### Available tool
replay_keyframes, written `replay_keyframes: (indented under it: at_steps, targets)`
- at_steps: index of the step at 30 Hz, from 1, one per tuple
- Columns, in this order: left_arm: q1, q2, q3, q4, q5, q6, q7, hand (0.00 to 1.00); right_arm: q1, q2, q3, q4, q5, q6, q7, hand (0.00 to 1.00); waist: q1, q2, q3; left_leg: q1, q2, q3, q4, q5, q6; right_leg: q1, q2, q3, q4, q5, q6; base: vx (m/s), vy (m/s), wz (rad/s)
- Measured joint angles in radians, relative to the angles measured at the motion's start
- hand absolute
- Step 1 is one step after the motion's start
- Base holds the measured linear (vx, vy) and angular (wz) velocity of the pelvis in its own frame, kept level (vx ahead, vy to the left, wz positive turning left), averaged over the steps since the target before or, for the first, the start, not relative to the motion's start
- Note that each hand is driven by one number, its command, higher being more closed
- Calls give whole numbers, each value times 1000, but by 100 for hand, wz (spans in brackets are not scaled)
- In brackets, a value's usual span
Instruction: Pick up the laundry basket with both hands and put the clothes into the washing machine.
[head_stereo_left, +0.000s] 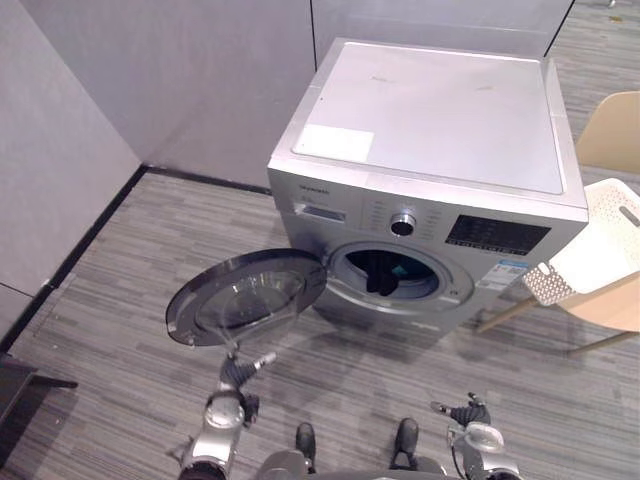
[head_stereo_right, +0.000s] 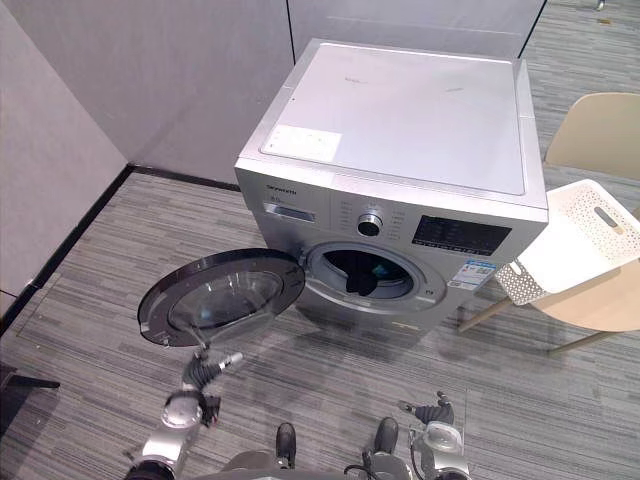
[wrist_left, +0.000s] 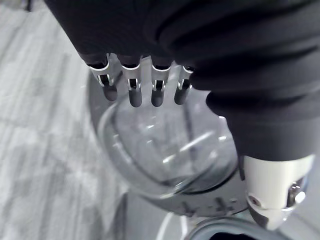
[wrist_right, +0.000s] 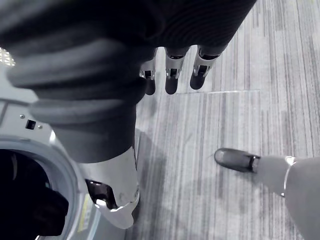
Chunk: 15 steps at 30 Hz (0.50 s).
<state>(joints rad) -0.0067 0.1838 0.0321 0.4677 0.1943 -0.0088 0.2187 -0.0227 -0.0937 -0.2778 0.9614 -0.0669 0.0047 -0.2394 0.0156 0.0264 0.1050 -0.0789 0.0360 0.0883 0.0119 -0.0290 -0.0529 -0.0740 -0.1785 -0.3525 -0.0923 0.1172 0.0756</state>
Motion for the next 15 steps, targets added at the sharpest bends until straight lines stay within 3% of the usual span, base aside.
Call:
replay_keyframes:
  at_steps: [4, 9, 13, 15]
  targets:
    - [-91, 95, 57, -118, 2, -33, 33, 0, 9, -22, 0, 1, 0, -1, 2, 0, -1, 0, 0, -18, 3, -6, -13, 12, 4, -20, 7, -1, -6, 2, -1, 53, -5, 3]
    - [-246, 264, 146, -111, -4, -44, 110, 0, 7, -42, 0, 1, -3, -3, 7, 0, -2, -10, 3, -49, 3, -4, -13, 12, 5, -56, 9, 5, -6, 7, -8, 77, -1, -2]
    - [-338, 364, 168, 16, -3, -41, 135, 0, -19, -38, 2, -1, -3, -5, 9, 0, -2, -36, 19, -84, 3, 14, -7, 12, 5, -101, 10, 31, -6, 24, -30, 16, 17, -14]
    - [-394, 420, 166, 120, -3, -25, 133, 0, -22, -32, 4, -26, -3, -8, 13, 0, -1, -71, 41, -116, 4, 31, 13, 8, 11, -135, 9, 55, -6, 41, -37, -40, 34, -17]
